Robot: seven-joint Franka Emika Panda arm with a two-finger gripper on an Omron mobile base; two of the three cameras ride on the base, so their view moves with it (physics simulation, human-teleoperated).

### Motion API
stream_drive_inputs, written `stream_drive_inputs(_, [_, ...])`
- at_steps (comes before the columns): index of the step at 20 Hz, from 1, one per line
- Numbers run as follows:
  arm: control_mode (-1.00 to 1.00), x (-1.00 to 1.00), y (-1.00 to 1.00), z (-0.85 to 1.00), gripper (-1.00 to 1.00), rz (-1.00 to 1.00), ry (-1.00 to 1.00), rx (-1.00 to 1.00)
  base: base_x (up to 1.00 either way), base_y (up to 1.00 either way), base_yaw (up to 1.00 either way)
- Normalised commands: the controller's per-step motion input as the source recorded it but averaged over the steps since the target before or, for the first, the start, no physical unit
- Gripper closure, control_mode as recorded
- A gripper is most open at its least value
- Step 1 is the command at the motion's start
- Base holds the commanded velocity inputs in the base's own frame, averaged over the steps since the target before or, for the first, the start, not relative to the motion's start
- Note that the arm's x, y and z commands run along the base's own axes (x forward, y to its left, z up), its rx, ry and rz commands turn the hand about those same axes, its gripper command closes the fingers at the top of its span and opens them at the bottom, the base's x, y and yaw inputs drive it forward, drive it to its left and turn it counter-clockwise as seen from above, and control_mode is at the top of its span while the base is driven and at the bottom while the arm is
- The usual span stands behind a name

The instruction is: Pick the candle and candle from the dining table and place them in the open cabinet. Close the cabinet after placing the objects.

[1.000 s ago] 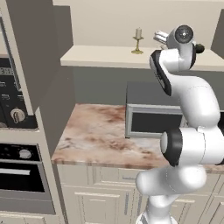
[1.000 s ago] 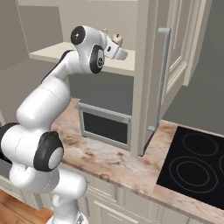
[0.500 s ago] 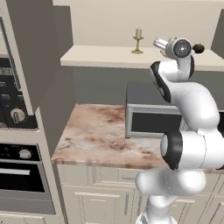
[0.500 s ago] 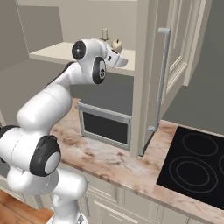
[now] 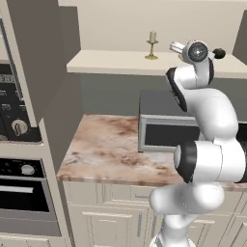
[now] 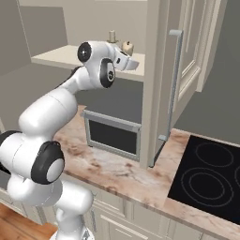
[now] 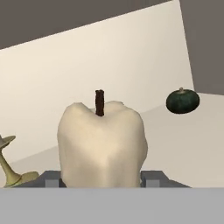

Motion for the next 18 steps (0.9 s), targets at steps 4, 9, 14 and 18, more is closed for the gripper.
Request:
stream_drive_inputs(4, [-1.00,0.05,0.07,0.00,1.00,-0.12,0.03,-0.15,0.00,0.00,0.00])
stream_drive_inputs(9, [-1.00,0.02,0.02,0.00,1.00,-0.04,0.00,-0.09,0.00,0.00,0.00])
stream_drive_inputs(14, [-1.00,0.34,0.00,0.00,1.00,0.00,0.04,0.00,0.00,0.00,0.00])
stream_drive_inputs(18, [-1.00,0.74,0.00,0.00,1.00,0.00,0.11,0.02,0.00,0.00,0.00])
